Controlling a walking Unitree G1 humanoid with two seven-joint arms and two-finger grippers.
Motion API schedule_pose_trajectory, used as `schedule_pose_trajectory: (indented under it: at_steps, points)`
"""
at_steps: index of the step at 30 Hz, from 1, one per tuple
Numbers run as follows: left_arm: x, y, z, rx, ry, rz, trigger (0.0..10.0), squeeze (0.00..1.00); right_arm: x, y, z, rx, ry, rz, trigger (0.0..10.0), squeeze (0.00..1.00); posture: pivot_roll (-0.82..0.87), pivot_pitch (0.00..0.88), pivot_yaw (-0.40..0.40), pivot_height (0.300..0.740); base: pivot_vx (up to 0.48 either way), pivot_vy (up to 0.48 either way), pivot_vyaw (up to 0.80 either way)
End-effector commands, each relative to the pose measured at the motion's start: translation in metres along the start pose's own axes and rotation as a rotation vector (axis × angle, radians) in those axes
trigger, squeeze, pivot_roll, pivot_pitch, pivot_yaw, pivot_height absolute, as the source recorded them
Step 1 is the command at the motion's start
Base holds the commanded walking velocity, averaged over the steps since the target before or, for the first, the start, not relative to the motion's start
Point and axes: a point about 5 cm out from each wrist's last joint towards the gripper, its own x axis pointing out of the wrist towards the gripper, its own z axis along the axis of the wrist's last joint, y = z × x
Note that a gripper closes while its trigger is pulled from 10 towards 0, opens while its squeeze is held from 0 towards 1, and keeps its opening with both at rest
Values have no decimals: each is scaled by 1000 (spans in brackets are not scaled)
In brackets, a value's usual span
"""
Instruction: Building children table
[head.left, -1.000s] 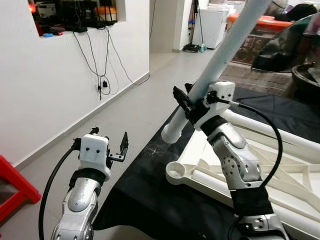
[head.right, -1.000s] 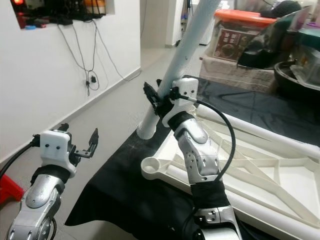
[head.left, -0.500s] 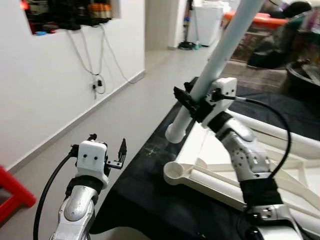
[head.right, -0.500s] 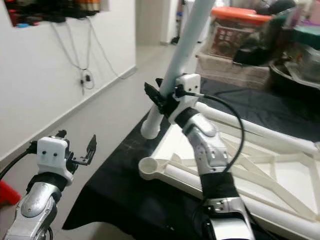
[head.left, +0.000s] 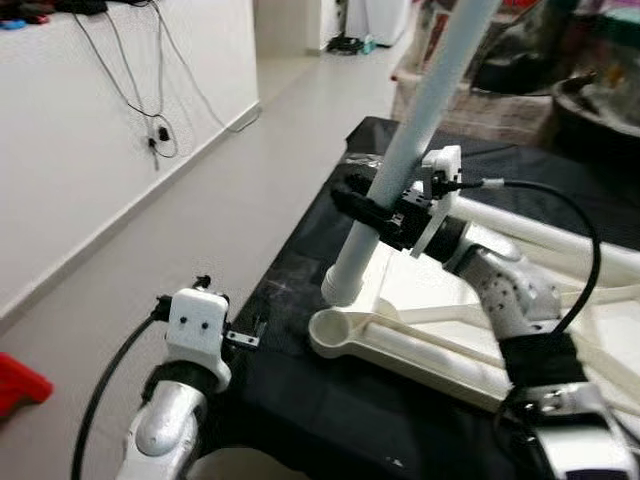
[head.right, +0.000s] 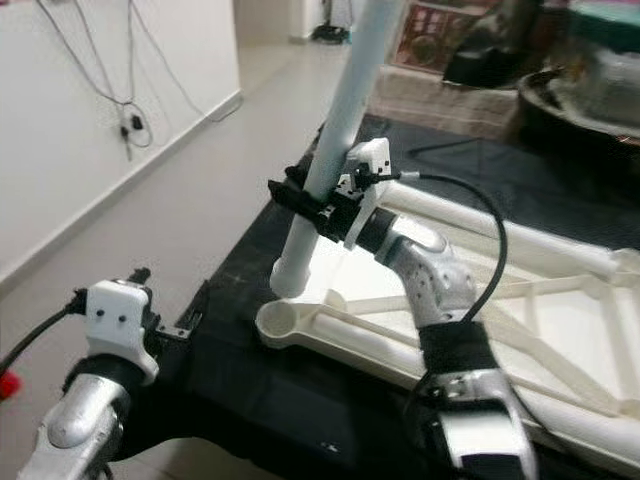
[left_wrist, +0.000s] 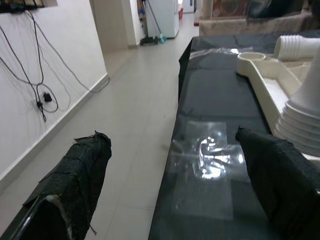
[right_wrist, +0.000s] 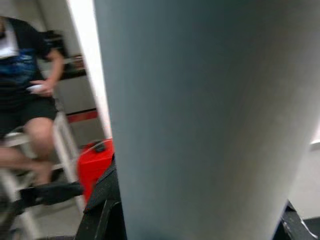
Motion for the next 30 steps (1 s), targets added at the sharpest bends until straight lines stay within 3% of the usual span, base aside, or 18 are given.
schedule_pose_trajectory:
  at_steps: [1, 16, 17, 18, 20, 23, 30]
  points:
    - [-3, -1, 0, -6, 13, -11, 10000, 0, -3, 1, 5, 25, -9, 68, 10000, 0, 94, 163, -54, 740, 0, 0, 0]
    - [-10, -7, 1, -21, 34, -32, 10000, 0, -7, -4, -3, 13, 49, 198, 10000, 0, 107, 176, -52, 740, 0, 0, 0]
    - [-14, -11, -1, -34, 49, -66, 10000, 0, -5, -2, -7, 5, 64, 219, 10000, 0, 110, 179, -51, 740, 0, 0, 0]
    - [-26, -23, -6, -57, 93, -182, 10000, 0, -2, 3, -12, 5, 91, 264, 10000, 0, 110, 178, -50, 740, 0, 0, 0]
    - [-32, -29, -8, -52, 105, -237, 10000, 0, -1, 5, -13, 12, 97, 291, 10000, 0, 115, 178, -50, 740, 0, 0, 0]
    - [-43, -38, -8, -56, 117, -306, 10000, 0, 2, 9, -16, 14, 109, 333, 10000, 0, 117, 178, -49, 740, 0, 0, 0]
    - [-50, -47, -8, -65, 122, -364, 10000, 0, 6, 14, -20, 13, 123, 380, 10000, 0, 120, 175, -51, 740, 0, 0, 0]
